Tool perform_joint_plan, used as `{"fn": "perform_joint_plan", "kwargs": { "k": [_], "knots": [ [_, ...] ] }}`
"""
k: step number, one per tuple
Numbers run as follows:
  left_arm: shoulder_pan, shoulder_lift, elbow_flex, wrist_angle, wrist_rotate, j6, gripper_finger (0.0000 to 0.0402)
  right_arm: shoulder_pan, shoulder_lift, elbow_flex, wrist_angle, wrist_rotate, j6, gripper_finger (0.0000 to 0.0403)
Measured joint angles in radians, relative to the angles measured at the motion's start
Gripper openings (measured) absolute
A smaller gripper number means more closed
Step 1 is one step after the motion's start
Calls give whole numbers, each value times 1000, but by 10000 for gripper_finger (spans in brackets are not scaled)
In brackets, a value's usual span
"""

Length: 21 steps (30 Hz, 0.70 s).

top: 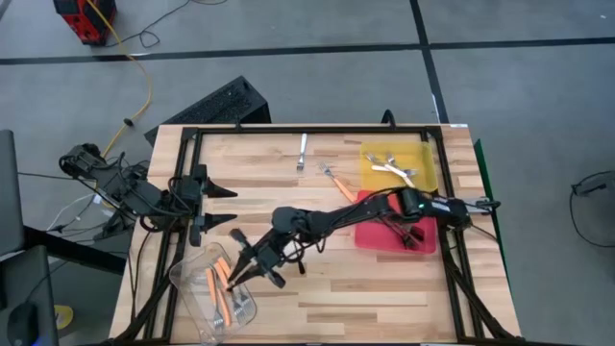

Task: Sort silverware by color (type)
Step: Put the orange fork into the transparent bin

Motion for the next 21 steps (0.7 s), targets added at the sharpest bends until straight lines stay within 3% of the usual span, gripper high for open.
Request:
{"fn": "perform_joint_plan", "kwargs": {
  "k": [10,21],
  "knots": [
    [0,0,0,-2,-1,0,242,-16,232,377,-145,-101,56,68],
    [0,0,0,-8,-3,4,242,-16,253,362,-195,-107,-6,68]
  ]
}}
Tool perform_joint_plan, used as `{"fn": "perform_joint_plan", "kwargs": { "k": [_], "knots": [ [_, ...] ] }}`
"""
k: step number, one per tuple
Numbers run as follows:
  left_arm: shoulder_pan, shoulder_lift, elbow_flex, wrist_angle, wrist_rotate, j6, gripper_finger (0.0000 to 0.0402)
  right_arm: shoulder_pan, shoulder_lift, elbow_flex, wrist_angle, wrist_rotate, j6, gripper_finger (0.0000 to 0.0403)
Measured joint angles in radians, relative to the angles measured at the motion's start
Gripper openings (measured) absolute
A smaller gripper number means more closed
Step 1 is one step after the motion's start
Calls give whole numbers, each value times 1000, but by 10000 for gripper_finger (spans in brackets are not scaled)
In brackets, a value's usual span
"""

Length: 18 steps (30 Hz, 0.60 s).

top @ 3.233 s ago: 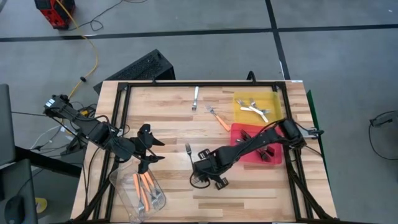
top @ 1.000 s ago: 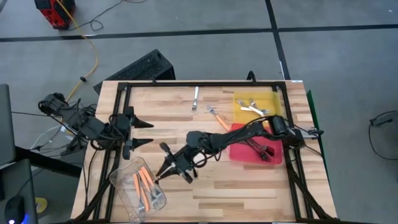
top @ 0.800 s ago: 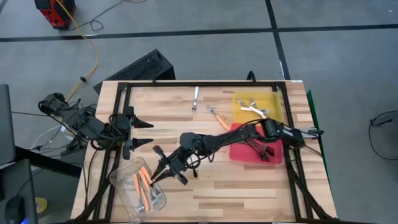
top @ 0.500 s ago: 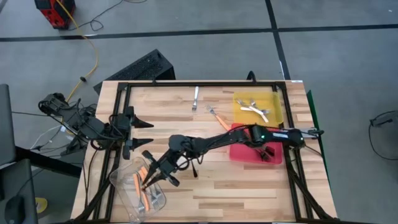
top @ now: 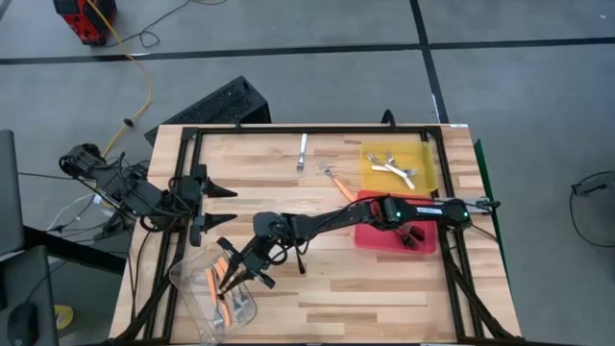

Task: Sort silverware by color (type)
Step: Put the orange fork into the transparent bin

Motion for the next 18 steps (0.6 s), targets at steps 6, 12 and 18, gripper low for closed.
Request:
{"fn": "perform_joint_plan", "kwargs": {
  "k": [6,12,18],
  "knots": [
    [0,0,0,-4,-1,0,242,0,26,2,-13,0,-85,68],
    [0,0,0,-7,-16,12,242,-8,69,-1,26,2,-77,68],
    [0,0,0,-8,-19,12,242,-27,90,-1,34,2,-69,68]
  ]
}}
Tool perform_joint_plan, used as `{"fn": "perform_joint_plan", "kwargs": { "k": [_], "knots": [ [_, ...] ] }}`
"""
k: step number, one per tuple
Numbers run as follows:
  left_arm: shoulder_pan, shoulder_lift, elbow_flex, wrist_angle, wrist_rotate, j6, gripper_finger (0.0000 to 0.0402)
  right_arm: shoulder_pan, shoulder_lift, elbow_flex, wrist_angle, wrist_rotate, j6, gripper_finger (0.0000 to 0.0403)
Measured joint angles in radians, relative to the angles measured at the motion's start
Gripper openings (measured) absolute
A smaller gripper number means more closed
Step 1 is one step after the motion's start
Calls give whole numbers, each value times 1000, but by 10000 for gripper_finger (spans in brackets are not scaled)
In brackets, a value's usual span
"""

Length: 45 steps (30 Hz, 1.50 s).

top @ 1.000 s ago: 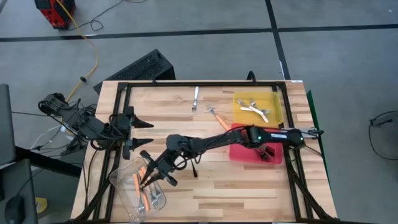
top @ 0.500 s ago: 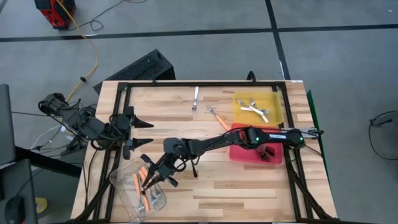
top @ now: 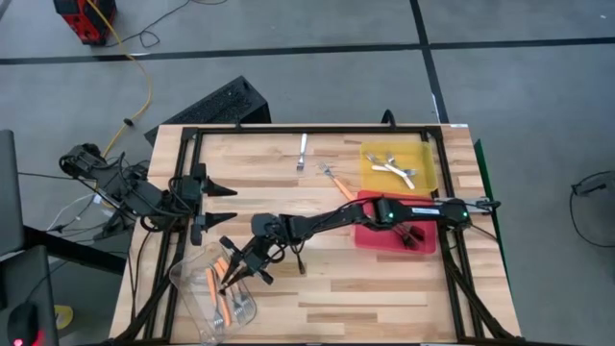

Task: Sort silverware by color (type)
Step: Put the orange fork into the transparent bin

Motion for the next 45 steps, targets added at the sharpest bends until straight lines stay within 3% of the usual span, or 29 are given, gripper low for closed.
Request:
{"fn": "perform_joint_plan", "kwargs": {
  "k": [37,45],
  "knots": [
    [0,0,0,1,-8,7,242,-39,65,0,1,1,-87,68],
    [0,0,0,0,-8,7,242,-46,65,0,2,41,-92,97]
  ]
}}
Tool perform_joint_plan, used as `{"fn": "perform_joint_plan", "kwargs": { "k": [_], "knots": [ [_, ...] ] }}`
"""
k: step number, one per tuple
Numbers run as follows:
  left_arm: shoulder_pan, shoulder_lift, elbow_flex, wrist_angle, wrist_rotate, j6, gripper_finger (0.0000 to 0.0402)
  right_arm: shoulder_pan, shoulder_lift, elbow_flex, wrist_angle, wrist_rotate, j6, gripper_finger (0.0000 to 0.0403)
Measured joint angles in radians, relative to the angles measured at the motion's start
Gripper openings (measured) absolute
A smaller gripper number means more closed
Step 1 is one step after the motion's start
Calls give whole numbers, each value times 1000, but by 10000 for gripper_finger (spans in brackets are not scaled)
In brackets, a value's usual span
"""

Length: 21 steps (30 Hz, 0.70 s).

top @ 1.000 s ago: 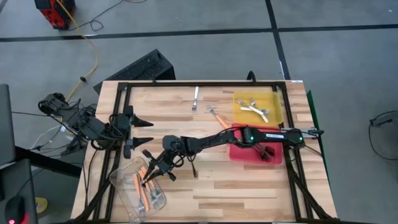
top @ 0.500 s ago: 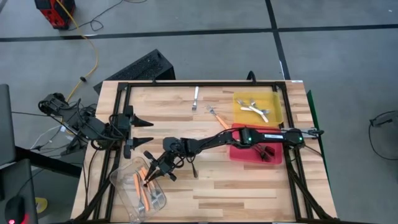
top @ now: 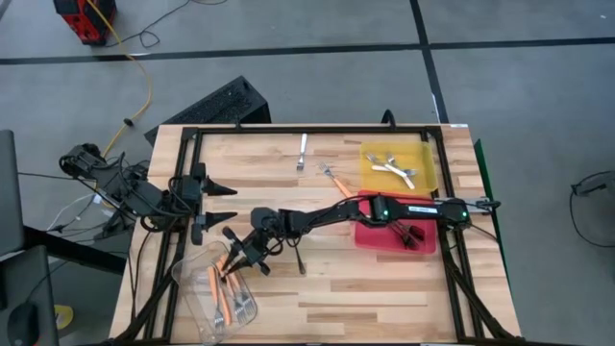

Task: Sort silverware by color (type)
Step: Put the orange fork into the transparent bin, then put the white fork into the yellow bin

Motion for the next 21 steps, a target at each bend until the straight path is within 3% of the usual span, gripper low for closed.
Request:
{"fn": "perform_joint_plan", "kwargs": {
  "k": [21],
  "knots": [
    [0,0,0,-13,-23,-11,242,0,-6,0,-23,15,31,114]
  ]
}}
